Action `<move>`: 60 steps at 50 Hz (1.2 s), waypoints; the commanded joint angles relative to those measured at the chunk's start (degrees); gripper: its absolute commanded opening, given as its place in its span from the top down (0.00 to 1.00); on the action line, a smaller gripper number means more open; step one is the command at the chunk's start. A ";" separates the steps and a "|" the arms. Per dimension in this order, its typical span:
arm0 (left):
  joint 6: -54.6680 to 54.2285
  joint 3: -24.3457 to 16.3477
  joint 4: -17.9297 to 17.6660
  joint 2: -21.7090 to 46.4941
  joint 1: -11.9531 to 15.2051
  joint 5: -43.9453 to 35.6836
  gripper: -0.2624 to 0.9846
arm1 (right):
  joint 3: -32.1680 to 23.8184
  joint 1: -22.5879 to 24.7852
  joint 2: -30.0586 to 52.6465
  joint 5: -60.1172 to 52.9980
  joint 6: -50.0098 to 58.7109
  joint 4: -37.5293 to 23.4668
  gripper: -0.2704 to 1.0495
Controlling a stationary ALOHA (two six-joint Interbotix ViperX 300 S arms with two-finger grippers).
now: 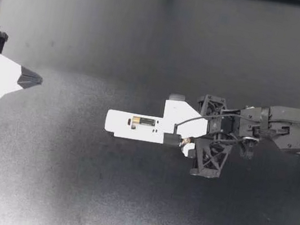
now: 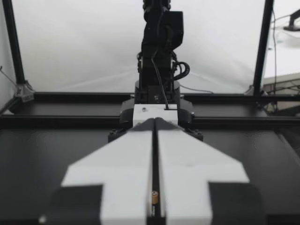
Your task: Place the battery into the slot of the remote controller.
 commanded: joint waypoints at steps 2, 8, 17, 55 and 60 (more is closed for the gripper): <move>-0.09 -0.62 0.00 0.53 0.09 -0.53 0.90 | -1.05 -0.35 -0.70 -0.18 0.00 -0.18 0.56; -0.09 -0.62 -0.09 0.53 0.09 -0.53 0.90 | -1.05 -0.26 -0.70 -0.09 0.00 -0.35 0.63; -0.09 -0.62 -0.09 0.44 0.09 -0.53 0.90 | -1.32 -0.35 -0.79 0.18 0.00 -0.35 0.72; 0.09 -13.62 -0.35 29.36 2.81 18.11 0.90 | 11.87 -2.37 -9.32 -41.57 3.43 0.70 0.75; 0.09 -14.59 -0.35 33.49 3.34 18.63 0.90 | 14.94 -3.43 -7.91 -52.12 4.39 0.88 0.75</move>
